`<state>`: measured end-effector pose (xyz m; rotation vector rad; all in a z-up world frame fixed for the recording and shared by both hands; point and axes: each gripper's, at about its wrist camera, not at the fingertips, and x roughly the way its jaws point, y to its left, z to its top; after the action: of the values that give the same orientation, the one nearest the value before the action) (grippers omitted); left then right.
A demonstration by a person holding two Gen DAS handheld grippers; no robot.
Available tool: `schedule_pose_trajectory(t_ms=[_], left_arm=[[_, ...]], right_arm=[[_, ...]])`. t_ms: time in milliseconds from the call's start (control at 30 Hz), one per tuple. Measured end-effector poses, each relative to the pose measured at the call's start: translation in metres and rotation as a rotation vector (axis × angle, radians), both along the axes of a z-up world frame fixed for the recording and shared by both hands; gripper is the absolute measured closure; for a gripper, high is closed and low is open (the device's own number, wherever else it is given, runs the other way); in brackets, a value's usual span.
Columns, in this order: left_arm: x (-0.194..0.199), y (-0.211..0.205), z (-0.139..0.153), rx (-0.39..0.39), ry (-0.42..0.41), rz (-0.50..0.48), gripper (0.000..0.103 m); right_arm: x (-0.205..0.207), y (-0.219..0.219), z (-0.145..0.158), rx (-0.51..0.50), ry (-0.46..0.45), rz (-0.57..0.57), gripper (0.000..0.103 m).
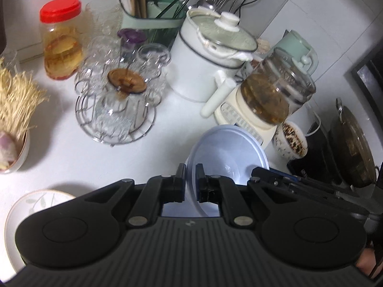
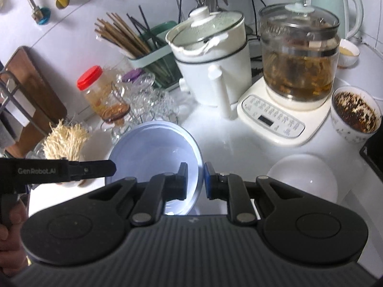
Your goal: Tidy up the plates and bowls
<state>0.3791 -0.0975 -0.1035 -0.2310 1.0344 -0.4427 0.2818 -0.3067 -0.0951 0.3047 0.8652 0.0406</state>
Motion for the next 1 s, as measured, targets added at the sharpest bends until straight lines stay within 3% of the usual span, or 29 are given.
schedule_pose_trajectory(t_ms=[267,500,800,933,1000], left_arm=[[-0.011,0.016,-0.038,0.044,0.105,0.018,0.094],[-0.008,0.013,-0.057,0.084,0.139,0.009,0.094],[0.000,0.011,-0.059,0.084,0.159,-0.011,0.093],[0.000,0.013,-0.053,0.098,0.142,-0.014,0.092],[-0.001,0.015,-0.047,0.094,0.124,-0.009,0.088]], right_arm=[[-0.004,0.017,-0.030,0.018,0.086,0.020,0.086],[-0.001,0.025,-0.046,-0.001,0.125,0.023,0.086],[0.005,0.021,-0.047,-0.003,0.142,0.037,0.084],[0.005,0.020,-0.041,-0.018,0.127,0.040,0.069],[0.003,0.019,-0.036,-0.024,0.110,0.030,0.069]])
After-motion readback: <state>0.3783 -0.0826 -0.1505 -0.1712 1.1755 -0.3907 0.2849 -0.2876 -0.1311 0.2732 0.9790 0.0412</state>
